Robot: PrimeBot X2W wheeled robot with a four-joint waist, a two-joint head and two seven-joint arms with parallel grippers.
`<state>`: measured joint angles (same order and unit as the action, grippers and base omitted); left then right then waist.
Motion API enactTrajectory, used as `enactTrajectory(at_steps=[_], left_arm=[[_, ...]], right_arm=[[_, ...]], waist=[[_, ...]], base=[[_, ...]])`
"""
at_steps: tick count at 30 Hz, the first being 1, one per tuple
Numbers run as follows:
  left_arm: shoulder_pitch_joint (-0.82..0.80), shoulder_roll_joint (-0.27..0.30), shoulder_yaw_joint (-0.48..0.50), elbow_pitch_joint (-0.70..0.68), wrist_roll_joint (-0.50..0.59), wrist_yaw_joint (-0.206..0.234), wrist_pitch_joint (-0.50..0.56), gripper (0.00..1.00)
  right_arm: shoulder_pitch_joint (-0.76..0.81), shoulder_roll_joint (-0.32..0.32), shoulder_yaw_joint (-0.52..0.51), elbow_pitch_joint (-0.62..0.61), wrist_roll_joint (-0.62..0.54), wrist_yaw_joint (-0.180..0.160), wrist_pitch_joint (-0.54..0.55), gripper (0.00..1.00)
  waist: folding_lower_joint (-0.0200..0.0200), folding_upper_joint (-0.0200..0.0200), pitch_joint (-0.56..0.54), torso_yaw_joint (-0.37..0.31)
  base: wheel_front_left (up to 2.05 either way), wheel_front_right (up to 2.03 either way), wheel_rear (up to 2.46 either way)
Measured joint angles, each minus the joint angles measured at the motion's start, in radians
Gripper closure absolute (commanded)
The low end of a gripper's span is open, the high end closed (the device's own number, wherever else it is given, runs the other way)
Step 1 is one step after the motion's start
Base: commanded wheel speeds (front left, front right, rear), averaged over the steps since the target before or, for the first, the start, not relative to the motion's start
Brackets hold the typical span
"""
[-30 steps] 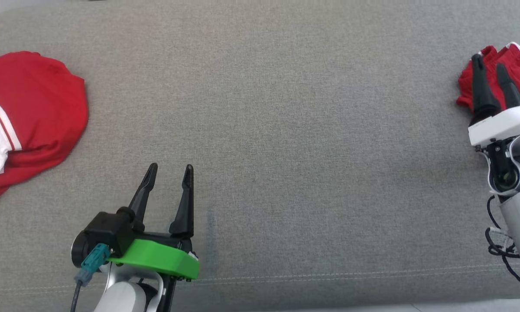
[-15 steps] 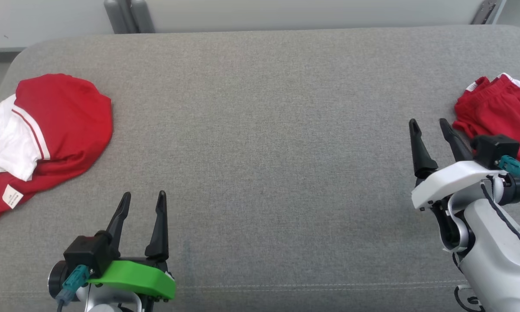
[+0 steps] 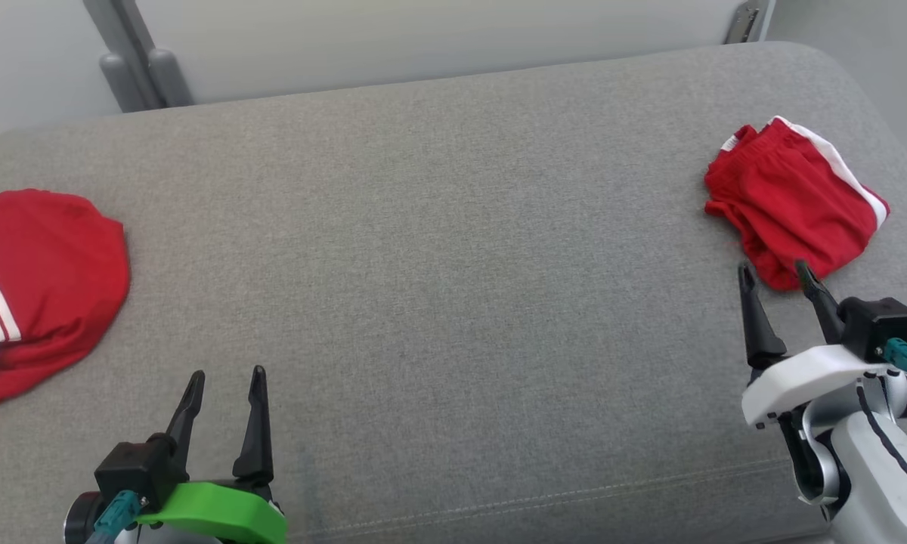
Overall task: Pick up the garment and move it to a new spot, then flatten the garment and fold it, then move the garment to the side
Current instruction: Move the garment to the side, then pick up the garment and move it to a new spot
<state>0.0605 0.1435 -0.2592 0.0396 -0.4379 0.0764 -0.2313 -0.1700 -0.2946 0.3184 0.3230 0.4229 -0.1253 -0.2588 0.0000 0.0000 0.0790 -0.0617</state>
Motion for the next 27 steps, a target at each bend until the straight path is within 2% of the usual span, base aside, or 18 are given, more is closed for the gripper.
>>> enactTrajectory(at_steps=[5,12,27], left_arm=[[0.006,0.007,0.003,0.003,0.003,0.003,-0.009,0.00],[0.020,0.008,0.006,0.002,0.013,0.005,-0.009,0.00],[0.022,0.001,0.006,-0.001,0.021,0.009,-0.012,0.00]], right_arm=[[0.068,-0.016,-0.046,-0.017,-0.026,0.000,0.000,0.00],[0.116,-0.008,-0.109,-0.044,-0.066,0.000,0.000,0.00],[0.179,0.013,-0.143,-0.119,-0.128,0.000,0.000,0.00]], waist=[[0.0000,0.0000,-0.022,-0.029],[0.0000,0.0000,-0.038,-0.036],[0.0000,0.0000,-0.052,0.037]], base=[[0.00,0.00,0.00],[0.00,0.00,0.00],[0.00,0.00,0.00]])
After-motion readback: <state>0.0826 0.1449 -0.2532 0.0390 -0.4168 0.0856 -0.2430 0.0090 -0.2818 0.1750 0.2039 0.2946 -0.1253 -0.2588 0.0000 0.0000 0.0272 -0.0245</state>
